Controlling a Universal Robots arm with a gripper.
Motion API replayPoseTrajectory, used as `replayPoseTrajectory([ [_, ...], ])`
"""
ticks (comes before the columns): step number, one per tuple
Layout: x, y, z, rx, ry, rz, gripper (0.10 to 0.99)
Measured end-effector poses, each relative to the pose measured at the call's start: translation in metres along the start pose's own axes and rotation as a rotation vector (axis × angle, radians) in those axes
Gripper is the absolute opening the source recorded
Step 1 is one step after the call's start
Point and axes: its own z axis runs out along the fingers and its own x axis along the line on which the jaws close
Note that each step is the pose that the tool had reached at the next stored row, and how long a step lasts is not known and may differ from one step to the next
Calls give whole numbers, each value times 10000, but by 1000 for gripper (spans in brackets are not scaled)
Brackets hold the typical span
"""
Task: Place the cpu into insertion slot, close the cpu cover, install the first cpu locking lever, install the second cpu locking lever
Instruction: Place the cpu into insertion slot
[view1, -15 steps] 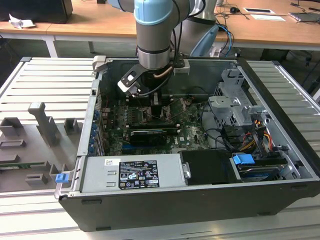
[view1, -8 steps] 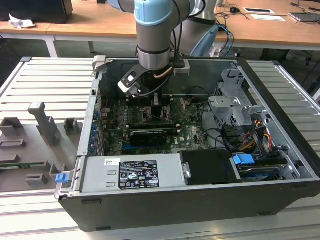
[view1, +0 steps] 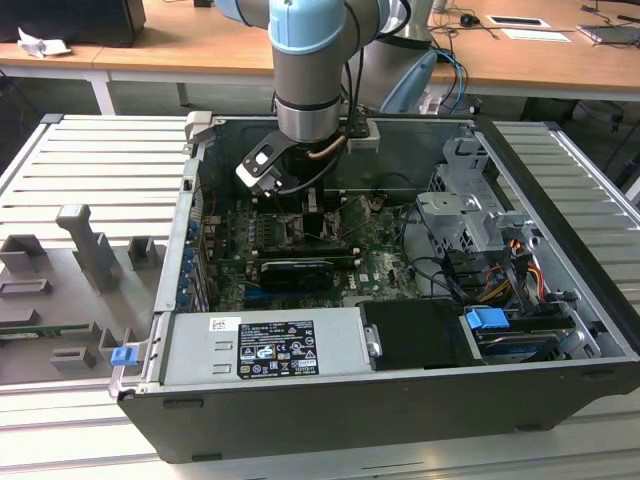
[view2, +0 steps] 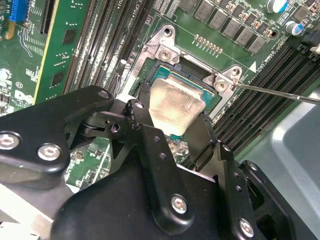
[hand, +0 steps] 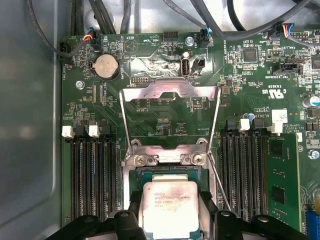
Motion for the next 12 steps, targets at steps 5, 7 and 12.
replayPoseTrajectory([
  [5,0,11,5,0,0,1,604],
  [7,1,11,4,-1,2,-1,604],
  [12,1,15,-43,0,0,12,604],
])
